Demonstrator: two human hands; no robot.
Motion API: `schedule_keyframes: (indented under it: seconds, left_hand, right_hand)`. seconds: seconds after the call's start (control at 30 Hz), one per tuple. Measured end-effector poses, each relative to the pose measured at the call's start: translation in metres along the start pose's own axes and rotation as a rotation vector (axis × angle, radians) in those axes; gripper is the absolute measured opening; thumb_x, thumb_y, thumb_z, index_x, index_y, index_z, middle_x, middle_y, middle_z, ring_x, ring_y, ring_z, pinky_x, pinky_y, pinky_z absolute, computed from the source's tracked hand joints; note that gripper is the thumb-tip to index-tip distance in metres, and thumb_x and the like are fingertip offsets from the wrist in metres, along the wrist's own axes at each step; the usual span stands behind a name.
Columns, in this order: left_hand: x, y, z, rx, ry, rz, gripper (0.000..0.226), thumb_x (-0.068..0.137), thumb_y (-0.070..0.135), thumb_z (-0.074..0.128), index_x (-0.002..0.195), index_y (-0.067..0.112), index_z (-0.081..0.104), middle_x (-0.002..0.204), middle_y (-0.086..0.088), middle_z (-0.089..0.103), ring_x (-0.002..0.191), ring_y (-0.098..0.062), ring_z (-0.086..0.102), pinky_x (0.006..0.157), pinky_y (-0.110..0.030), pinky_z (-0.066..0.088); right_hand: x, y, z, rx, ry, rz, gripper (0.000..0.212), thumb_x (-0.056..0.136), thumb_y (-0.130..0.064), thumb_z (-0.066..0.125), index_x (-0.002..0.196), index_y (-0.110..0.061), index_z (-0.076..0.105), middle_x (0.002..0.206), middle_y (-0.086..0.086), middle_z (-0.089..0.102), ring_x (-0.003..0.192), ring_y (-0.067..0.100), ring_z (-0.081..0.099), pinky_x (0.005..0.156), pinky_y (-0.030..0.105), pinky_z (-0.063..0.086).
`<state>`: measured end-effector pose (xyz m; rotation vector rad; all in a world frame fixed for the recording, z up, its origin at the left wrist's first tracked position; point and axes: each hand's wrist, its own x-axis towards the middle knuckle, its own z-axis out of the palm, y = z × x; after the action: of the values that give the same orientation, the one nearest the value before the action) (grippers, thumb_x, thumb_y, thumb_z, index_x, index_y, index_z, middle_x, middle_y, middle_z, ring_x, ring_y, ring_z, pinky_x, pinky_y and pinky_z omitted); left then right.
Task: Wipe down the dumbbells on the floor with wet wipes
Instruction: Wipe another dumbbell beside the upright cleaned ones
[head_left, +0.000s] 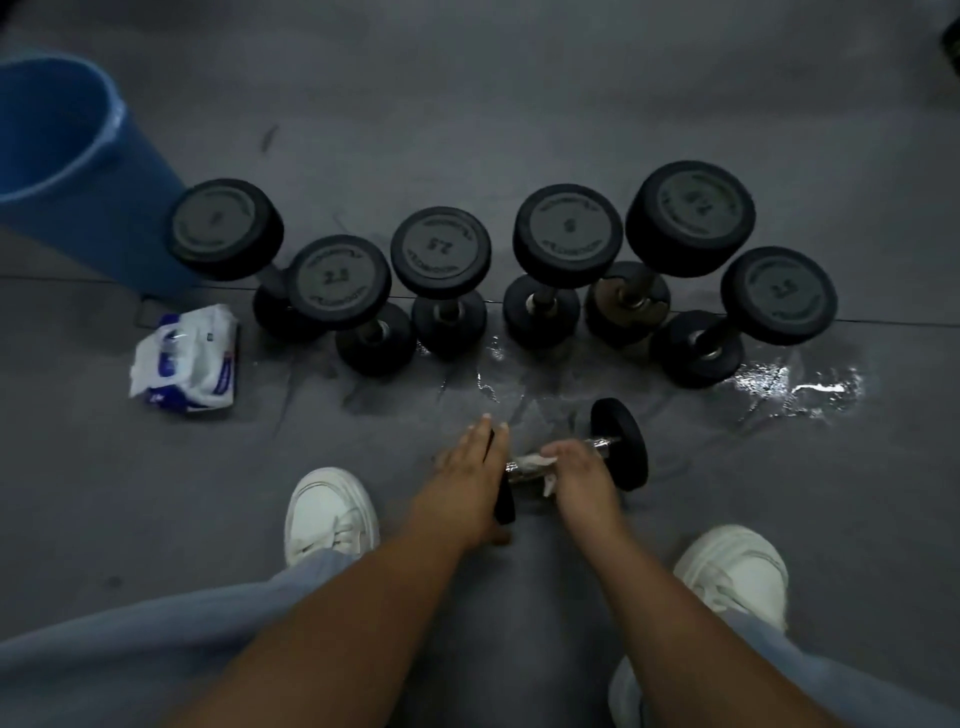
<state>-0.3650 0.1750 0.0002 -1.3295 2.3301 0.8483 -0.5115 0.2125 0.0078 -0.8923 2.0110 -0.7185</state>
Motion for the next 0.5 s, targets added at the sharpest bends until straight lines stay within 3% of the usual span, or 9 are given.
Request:
schedule_keyframes:
  seconds: [0.07, 0.13, 0.2, 0.27, 0.33, 0.4, 0.5]
  left_hand:
    - [0.001, 0.005, 0.008, -0.008, 0.071, -0.047, 0.135, 0.065, 0.047, 0.085, 0.156, 0.016, -0.009, 0.164, -0.006, -0.014, 0.152, -0.022, -0.002, 0.122, -0.042, 0.014]
    - [0.006, 0.005, 0.011, -0.027, 0.14, -0.08, 0.134, 0.066, 0.046, 0.084, 0.156, 0.016, -0.01, 0.164, -0.005, -0.012, 0.152, -0.02, 0.0, 0.122, -0.039, 0.012]
    - [0.012, 0.002, 0.01, -0.072, 0.154, -0.085, 0.132, 0.066, 0.044, 0.084, 0.156, 0.016, -0.007, 0.165, -0.003, -0.009, 0.152, -0.018, 0.002, 0.122, -0.035, 0.011]
    - [0.015, -0.002, 0.011, -0.111, 0.14, -0.068, 0.128, 0.066, 0.042, 0.084, 0.157, 0.015, -0.003, 0.165, -0.002, -0.006, 0.151, -0.019, 0.004, 0.122, -0.034, 0.012]
    - [0.016, -0.005, 0.013, -0.138, 0.152, -0.04, 0.123, 0.068, 0.039, 0.084, 0.156, 0.014, 0.002, 0.164, -0.003, -0.005, 0.152, -0.02, 0.003, 0.122, -0.033, 0.012]
    - [0.017, -0.006, 0.015, -0.165, 0.166, -0.016, 0.117, 0.072, 0.038, 0.081, 0.156, 0.013, 0.004, 0.164, -0.004, -0.003, 0.152, -0.021, 0.002, 0.122, -0.034, 0.012]
    - [0.02, -0.009, 0.014, -0.196, 0.167, 0.002, 0.11, 0.077, 0.041, 0.077, 0.156, 0.013, 0.006, 0.164, -0.005, -0.001, 0.152, -0.021, 0.002, 0.123, -0.034, 0.012]
  right_hand:
    - [-0.005, 0.006, 0.0, 0.008, 0.001, -0.035, 0.024, 0.084, -0.003, 0.044, 0.084, -0.01, 0.068, 0.101, 0.011, 0.056, 0.081, -0.005, 0.057, 0.075, 0.007, 0.039]
    - [-0.001, 0.018, 0.004, -0.048, -0.002, -0.12, 0.029, 0.08, 0.013, 0.049, 0.09, -0.006, 0.07, 0.1, 0.01, 0.057, 0.08, -0.002, 0.055, 0.073, 0.002, 0.034]
    - [0.003, 0.027, 0.01, -0.116, 0.006, -0.176, 0.031, 0.077, 0.01, 0.052, 0.087, -0.017, 0.064, 0.092, 0.002, 0.06, 0.079, 0.007, 0.055, 0.068, 0.007, 0.035]
    - [0.009, 0.029, 0.018, -0.112, 0.011, -0.207, 0.031, 0.075, 0.007, 0.053, 0.077, -0.024, 0.052, 0.082, -0.004, 0.056, 0.071, 0.004, 0.051, 0.062, 0.01, 0.034]
    - [0.012, 0.025, 0.03, -0.114, 0.001, -0.26, 0.031, 0.075, 0.006, 0.056, 0.076, -0.025, 0.053, 0.081, -0.004, 0.056, 0.072, 0.006, 0.05, 0.066, 0.016, 0.037]
    - [0.011, 0.022, 0.037, -0.182, -0.052, -0.366, 0.029, 0.075, 0.004, 0.058, 0.092, -0.02, 0.065, 0.095, -0.002, 0.062, 0.086, 0.011, 0.056, 0.077, 0.023, 0.044]
    - [-0.003, 0.036, 0.034, -0.541, -0.062, -0.47, 0.059, 0.074, -0.004, 0.063, 0.129, -0.023, 0.056, 0.13, -0.011, 0.057, 0.11, 0.014, 0.051, 0.086, 0.029, 0.04]
